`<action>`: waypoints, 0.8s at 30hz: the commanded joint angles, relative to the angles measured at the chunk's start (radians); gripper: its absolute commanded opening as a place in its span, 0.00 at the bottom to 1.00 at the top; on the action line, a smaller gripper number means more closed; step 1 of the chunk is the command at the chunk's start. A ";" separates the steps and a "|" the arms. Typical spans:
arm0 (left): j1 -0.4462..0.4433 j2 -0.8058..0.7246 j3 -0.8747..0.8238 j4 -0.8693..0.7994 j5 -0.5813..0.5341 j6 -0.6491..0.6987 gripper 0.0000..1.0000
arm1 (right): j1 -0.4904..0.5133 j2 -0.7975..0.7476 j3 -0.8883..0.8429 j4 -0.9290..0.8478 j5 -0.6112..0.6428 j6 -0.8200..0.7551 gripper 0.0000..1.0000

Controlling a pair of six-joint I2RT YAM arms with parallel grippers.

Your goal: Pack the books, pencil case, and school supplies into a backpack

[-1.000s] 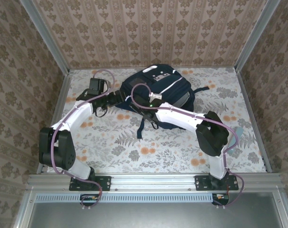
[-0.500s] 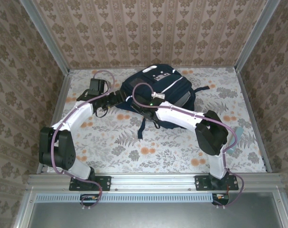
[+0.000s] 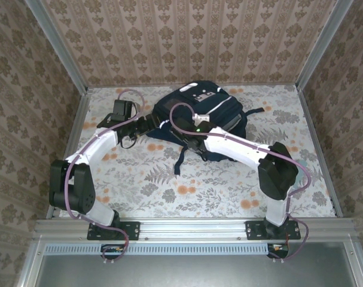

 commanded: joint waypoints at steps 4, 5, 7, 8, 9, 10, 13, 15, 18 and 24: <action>-0.056 -0.007 -0.061 0.145 0.097 -0.113 0.82 | -0.082 -0.137 -0.114 0.098 -0.318 -0.255 0.00; -0.075 -0.001 -0.074 0.189 0.110 -0.142 0.81 | -0.091 -0.144 -0.122 0.104 -0.373 -0.273 0.00; -0.119 0.012 -0.093 0.273 0.127 -0.202 0.79 | -0.094 -0.153 -0.125 0.104 -0.427 -0.319 0.00; -0.145 0.024 -0.098 0.317 0.134 -0.232 0.78 | -0.096 -0.156 -0.122 0.099 -0.443 -0.334 0.00; -0.169 0.037 -0.104 0.359 0.137 -0.263 0.76 | -0.098 -0.160 -0.123 0.099 -0.466 -0.348 0.00; -0.182 0.050 -0.107 0.396 0.139 -0.287 0.75 | -0.104 -0.166 -0.127 0.103 -0.494 -0.358 0.00; -0.249 0.087 -0.118 0.500 0.127 -0.358 0.67 | -0.130 -0.191 -0.144 0.125 -0.585 -0.359 0.00; -0.273 0.116 -0.121 0.555 0.122 -0.389 0.64 | -0.151 -0.213 -0.162 0.142 -0.639 -0.343 0.00; -0.296 0.157 -0.120 0.599 0.115 -0.419 0.58 | -0.187 -0.243 -0.196 0.170 -0.723 -0.310 0.00; -0.307 0.201 -0.117 0.629 0.084 -0.440 0.44 | -0.234 -0.280 -0.236 0.174 -0.790 -0.264 0.00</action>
